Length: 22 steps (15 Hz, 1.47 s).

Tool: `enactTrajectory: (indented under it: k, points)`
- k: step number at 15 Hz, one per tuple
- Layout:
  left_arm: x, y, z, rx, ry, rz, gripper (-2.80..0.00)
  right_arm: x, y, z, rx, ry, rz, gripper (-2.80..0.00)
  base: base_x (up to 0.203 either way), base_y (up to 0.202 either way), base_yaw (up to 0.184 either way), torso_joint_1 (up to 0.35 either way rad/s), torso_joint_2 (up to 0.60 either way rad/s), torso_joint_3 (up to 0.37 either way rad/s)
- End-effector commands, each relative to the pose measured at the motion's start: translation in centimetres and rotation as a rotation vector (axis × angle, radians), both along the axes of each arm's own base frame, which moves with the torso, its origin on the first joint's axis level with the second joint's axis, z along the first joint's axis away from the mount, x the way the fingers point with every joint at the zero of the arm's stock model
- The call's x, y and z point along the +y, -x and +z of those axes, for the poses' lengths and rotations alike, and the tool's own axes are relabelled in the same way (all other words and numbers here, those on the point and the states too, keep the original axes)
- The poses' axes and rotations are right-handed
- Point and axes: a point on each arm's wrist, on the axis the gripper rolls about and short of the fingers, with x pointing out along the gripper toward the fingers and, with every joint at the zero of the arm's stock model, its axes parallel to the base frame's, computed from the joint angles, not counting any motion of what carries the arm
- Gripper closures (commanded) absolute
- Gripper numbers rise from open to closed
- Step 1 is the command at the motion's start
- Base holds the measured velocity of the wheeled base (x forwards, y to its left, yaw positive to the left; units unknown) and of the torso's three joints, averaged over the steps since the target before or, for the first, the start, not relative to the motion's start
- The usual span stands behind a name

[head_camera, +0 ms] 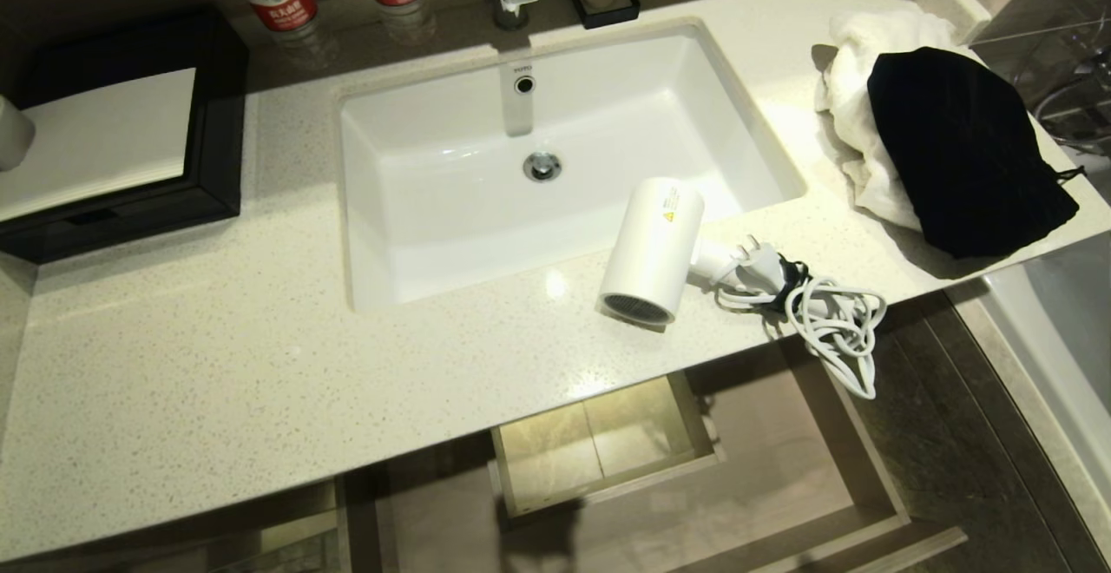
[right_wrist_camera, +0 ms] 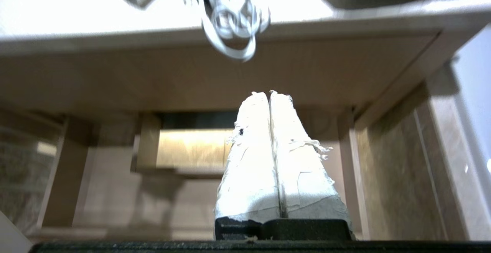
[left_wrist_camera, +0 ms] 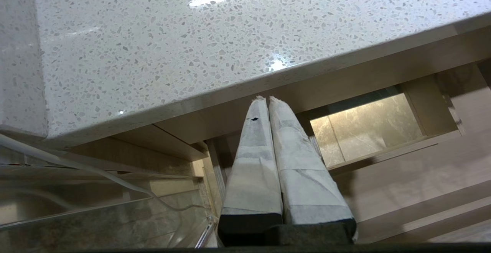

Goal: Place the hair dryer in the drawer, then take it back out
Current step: Pick up the hairdryer

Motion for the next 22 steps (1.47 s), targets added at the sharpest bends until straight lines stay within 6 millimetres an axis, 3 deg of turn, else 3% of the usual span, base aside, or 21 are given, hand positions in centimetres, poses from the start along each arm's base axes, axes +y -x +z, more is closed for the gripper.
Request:
enactTrajectory:
  k: [1, 5, 8, 10, 12, 15, 22]
  points:
    - [0.0, 0.0, 0.0, 0.001, 0.001, 0.0, 0.0, -0.2, 1.4, 2.2, -0.087, -0.026, -0.008, 0.0, 0.0, 0.0, 0.0, 0.0, 0.0, 0.0]
    - [0.0, 0.0, 0.0, -0.001, 0.001, 0.0, 0.0, -0.5, 2.4, 10.5, -0.093, -0.064, -0.084, 0.0, 0.0, 0.0, 0.0, 0.001, 0.01, 0.002]
    - [0.0, 0.0, 0.0, 0.001, 0.001, 0.0, 0.0, -0.7, 3.9, 14.9, 0.066, -0.037, -0.107, 0.0, 0.0, 0.0, 0.0, -0.001, 0.04, 0.02]
    - [0.0, 0.0, 0.0, 0.001, 0.001, 0.0, 0.0, -0.5, 2.2, 17.2, 0.246, 0.006, -0.069, 0.0, 0.0, 0.0, 0.0, -0.014, 0.06, 0.029]
    - [0.0, 0.0, 0.0, 0.001, 0.001, 0.0, 0.0, -0.1, -0.1, 18.0, 0.395, 0.079, 0.004, 0.0, 0.0, 0.0, 0.0, -0.024, 0.06, 0.033]
    - [0.0, 0.0, 0.0, 0.001, 0.001, 0.0, 0.0, 0.9, -4.2, 17.6, 0.544, 0.199, 0.179, 0.0, 0.0, 0.0, 0.0, -0.027, 0.04, 0.028]
    - [0.0, 0.0, 0.0, 0.001, 0.001, 0.0, 0.0, 3.2, -16.3, 16.5, 0.737, 0.417, 0.388, 0.0, 0.0, 0.0, 0.0, -0.007, 0.02, 0.011]
